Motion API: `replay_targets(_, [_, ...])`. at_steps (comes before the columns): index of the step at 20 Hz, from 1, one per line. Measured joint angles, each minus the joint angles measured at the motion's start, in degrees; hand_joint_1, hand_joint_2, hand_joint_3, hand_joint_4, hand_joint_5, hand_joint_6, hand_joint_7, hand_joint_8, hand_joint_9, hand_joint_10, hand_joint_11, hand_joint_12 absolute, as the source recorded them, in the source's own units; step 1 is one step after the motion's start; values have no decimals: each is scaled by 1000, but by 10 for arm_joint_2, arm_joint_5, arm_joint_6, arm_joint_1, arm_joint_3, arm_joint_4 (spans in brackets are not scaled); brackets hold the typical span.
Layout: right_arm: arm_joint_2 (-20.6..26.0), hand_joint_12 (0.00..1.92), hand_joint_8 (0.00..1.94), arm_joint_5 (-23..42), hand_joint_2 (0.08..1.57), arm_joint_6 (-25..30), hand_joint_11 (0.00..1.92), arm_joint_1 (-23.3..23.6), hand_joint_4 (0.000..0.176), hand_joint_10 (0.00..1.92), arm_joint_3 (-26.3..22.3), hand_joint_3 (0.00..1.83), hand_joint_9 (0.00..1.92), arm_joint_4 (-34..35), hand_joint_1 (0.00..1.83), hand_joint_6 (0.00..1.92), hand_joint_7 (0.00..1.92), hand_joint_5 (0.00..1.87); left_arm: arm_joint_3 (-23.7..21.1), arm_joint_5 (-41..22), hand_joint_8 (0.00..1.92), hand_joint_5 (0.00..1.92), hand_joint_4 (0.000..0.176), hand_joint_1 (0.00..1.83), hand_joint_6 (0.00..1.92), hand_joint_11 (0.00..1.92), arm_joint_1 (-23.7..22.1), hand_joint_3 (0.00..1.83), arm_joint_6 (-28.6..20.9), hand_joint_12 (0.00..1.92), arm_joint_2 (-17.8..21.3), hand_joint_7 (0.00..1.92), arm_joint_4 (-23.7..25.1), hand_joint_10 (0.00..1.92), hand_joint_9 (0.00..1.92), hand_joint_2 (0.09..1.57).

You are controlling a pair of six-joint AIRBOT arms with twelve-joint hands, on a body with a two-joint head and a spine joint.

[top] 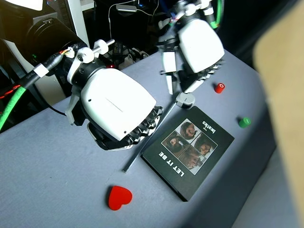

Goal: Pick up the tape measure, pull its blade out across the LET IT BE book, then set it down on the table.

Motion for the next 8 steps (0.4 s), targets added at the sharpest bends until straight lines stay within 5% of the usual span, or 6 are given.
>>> replay_targets(1, [0,1921,1941,1,1320,0,1921,0,176,1921,0,10,1839,0,968,1921,1599,1376,-6,-10,1921,1203,0,858,1921,1405,7,0,-16,1921,-4,1275,1,1921,1319,1088])
replay_targets(6, [0,1921,1941,6,1309,-2,1921,0,176,1921,0,0,1919,0,1064,1921,1677,1444,-15,-16,1921,1320,0,758,1921,1504,21,0,-49,1921,-7,1365,6,1921,1441,1010])
replay_targets(7, [0,1921,1941,6,1281,-3,1921,0,176,1921,0,0,1921,0,1114,1921,1679,1436,-15,-16,1921,1203,0,667,1921,1413,22,20,-53,1921,-6,1272,10,1921,1350,1079])
replay_targets(8, [0,1921,1941,7,1250,-3,1921,0,176,1921,0,0,1921,0,1157,1921,1681,1418,-15,-15,1834,959,0,581,1406,1116,22,23,-58,1921,-3,1052,12,1920,1084,1169])
